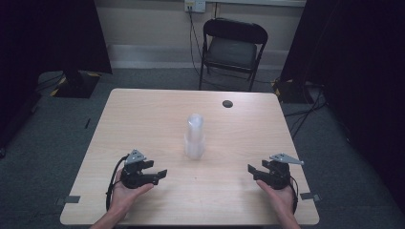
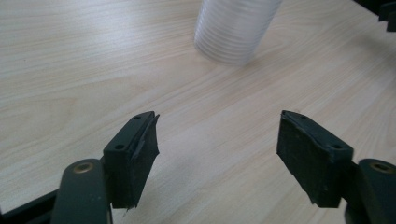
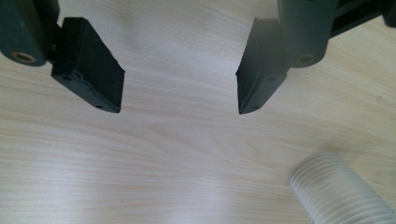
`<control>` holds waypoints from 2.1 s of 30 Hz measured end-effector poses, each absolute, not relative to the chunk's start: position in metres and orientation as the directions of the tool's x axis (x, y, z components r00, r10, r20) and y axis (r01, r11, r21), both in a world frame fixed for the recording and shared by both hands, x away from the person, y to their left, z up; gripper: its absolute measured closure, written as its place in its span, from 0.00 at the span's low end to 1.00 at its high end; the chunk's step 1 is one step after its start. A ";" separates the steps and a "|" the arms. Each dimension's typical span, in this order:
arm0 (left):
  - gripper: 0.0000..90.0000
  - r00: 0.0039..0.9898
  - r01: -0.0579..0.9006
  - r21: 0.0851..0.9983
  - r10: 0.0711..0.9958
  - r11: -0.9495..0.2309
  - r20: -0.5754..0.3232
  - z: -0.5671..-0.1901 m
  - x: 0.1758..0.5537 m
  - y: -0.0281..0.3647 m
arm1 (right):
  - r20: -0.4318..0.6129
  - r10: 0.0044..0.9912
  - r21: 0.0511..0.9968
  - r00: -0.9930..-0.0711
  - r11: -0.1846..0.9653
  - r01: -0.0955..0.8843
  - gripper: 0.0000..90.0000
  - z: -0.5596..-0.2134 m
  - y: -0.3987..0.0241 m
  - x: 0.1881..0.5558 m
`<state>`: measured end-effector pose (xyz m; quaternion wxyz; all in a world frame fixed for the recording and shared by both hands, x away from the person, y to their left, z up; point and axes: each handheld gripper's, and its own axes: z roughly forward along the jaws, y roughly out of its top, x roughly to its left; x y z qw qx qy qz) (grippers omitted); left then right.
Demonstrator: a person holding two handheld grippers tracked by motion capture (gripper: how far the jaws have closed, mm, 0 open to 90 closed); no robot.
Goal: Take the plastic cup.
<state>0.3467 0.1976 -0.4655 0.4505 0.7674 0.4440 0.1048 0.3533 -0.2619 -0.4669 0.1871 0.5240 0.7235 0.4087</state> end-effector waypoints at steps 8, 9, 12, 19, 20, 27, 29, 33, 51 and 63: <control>0.35 0.579 0.568 0.806 0.777 -0.166 -0.248 -0.450 0.349 0.201 | 0.157 0.915 0.789 -0.373 0.111 0.605 0.35 -0.467 -0.262 0.351; 0.35 0.579 0.564 0.809 0.778 -0.167 -0.243 -0.448 0.350 0.200 | 0.159 0.914 0.788 -0.372 0.110 0.606 0.34 -0.468 -0.262 0.351; 0.31 0.595 0.557 0.814 0.763 -0.165 -0.253 -0.443 0.352 0.195 | 0.160 0.914 0.785 -0.374 0.112 0.610 0.33 -0.468 -0.262 0.352; 0.30 0.670 0.479 0.854 0.713 -0.203 -0.207 -0.427 0.355 0.181 | 0.123 0.908 0.790 -0.401 0.155 0.593 0.33 -0.461 -0.262 0.353; 0.29 0.675 0.475 0.855 0.710 -0.209 -0.201 -0.426 0.354 0.180 | 0.124 0.907 0.791 -0.403 0.154 0.591 0.33 -0.460 -0.262 0.352; 0.28 0.679 0.445 0.869 0.714 -0.216 -0.171 -0.410 0.364 0.171 | 0.137 0.896 0.795 -0.423 0.156 0.587 0.31 -0.459 -0.259 0.344; 0.26 0.691 0.443 0.868 0.702 -0.224 -0.171 -0.405 0.369 0.169 | 0.135 0.885 0.796 -0.446 0.171 0.580 0.33 -0.458 -0.256 0.344; 0.23 0.709 0.405 0.880 0.693 -0.248 -0.130 -0.399 0.378 0.159 | 0.154 0.863 0.796 -0.482 0.180 0.577 0.30 -0.458 -0.250 0.343; 0.19 0.743 0.331 0.915 0.662 -0.232 -0.101 -0.371 0.417 0.130 | 0.191 0.836 0.779 -0.514 0.189 0.597 0.23 -0.461 -0.243 0.342; 0.23 0.736 0.319 0.914 0.673 -0.251 -0.072 -0.376 0.432 0.111 | 0.194 0.826 0.767 -0.529 0.208 0.607 0.23 -0.465 -0.239 0.343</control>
